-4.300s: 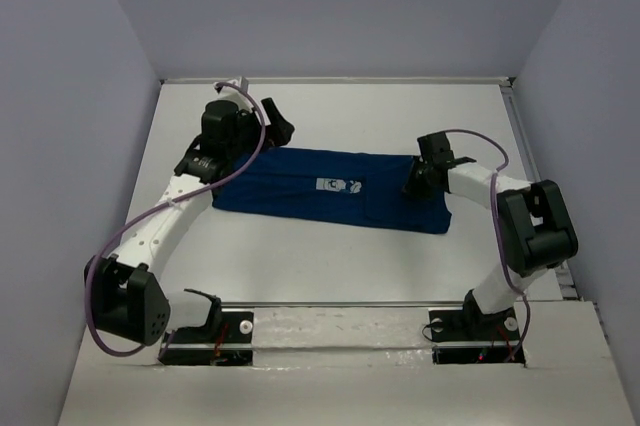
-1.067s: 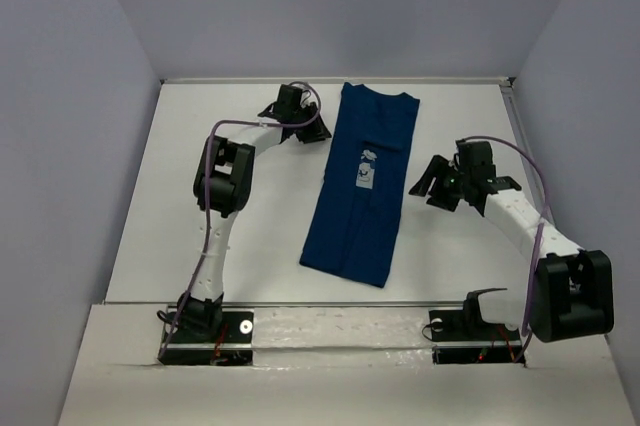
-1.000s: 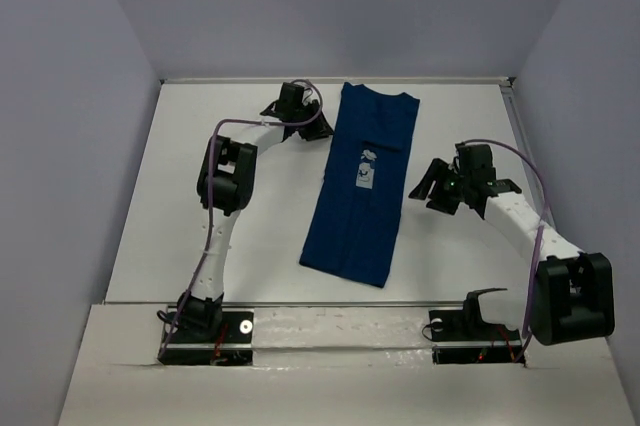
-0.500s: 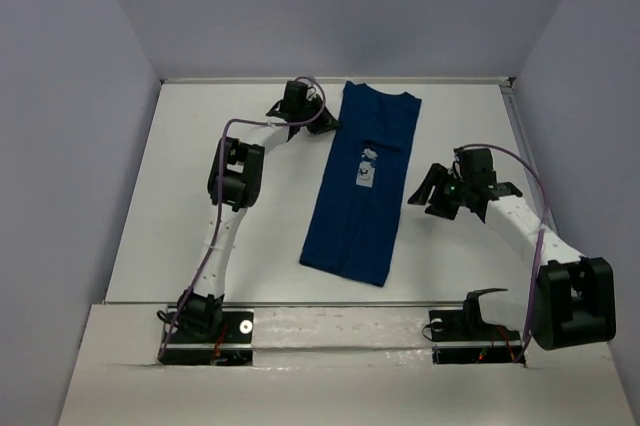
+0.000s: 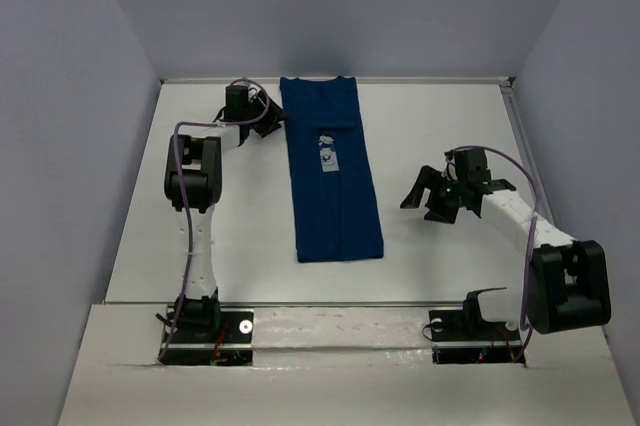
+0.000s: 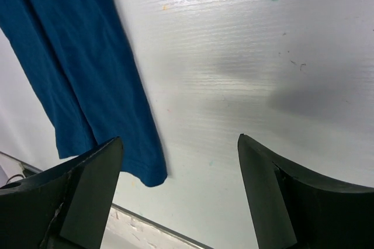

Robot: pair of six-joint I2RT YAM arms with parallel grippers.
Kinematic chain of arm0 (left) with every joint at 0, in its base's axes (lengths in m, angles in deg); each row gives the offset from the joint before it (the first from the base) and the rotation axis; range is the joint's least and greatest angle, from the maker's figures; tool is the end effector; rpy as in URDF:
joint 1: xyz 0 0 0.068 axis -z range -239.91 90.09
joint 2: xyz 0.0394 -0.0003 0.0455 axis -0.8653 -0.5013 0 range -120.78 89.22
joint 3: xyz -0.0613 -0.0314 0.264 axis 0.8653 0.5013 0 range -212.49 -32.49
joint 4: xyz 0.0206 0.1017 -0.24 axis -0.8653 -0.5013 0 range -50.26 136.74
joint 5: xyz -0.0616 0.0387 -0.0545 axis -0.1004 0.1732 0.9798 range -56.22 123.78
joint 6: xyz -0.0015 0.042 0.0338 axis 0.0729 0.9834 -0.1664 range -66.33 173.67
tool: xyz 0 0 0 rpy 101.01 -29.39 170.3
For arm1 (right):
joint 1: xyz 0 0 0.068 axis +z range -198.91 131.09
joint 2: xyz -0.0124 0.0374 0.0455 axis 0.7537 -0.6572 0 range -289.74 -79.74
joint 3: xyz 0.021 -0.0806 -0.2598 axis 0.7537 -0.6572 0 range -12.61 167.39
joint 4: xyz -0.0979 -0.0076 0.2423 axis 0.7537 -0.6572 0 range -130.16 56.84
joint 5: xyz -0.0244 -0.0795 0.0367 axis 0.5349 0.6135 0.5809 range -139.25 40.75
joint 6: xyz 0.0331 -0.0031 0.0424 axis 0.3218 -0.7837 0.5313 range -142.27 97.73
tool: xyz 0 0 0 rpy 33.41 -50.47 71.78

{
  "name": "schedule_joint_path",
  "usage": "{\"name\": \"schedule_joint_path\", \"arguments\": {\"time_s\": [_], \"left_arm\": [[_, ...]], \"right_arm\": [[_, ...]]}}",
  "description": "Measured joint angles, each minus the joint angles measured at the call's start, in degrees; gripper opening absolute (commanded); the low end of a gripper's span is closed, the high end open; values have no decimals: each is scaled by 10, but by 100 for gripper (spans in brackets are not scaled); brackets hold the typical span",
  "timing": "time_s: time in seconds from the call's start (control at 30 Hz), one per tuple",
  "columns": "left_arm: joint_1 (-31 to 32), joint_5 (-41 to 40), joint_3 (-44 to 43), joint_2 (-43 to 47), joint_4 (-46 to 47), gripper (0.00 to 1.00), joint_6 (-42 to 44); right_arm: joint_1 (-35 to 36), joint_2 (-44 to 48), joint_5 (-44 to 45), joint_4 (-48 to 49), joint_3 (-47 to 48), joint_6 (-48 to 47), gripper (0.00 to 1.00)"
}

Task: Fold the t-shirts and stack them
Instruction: Rotate the tshirt 90 degrees, then grab the bottom of the folded rectangular tshirt with both arms

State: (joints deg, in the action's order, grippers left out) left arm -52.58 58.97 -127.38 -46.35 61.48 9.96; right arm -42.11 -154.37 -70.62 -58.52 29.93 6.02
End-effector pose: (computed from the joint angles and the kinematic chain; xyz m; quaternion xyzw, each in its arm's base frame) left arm 0.5227 -0.0825 0.1377 -0.1484 0.8221 -0.3898 0.3875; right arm 0.2439 0.0422 0.1985 0.1248 0.9364 0.2528 0.2090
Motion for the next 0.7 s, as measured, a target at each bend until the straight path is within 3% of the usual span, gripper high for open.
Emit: {"name": "schedule_joint_path", "arguments": {"time_s": [0.13,0.17,0.23,0.27,0.3,0.37,0.5,0.53,0.6,0.7], "left_arm": [[-12,-11,93,88,7,62,28],[-11,-15,145,130,5,61,43],[-10,-20,202,182,-17,58,61],[-9,-28,259,226,-23,57,76],[-9,-30,287,252,-31,57,83],[-4,-37,388,337,-55,57,102],[26,-47,545,503,-132,57,114],[37,-46,571,533,-148,57,114],[67,-42,621,589,-176,57,106],[114,-20,677,638,-192,57,72]], "right_arm": [[1,2,-14,1,-1,-4,78],[6,7,-16,3,-7,-3,62],[12,19,-21,10,-20,-1,46],[21,34,-26,20,-38,9,32],[26,42,-29,26,-49,15,26],[47,57,-38,49,-83,32,28],[109,44,-50,81,-132,74,58],[130,34,-53,93,-140,86,61],[155,26,-61,118,-151,110,66],[162,28,-67,154,-167,137,65]]}}
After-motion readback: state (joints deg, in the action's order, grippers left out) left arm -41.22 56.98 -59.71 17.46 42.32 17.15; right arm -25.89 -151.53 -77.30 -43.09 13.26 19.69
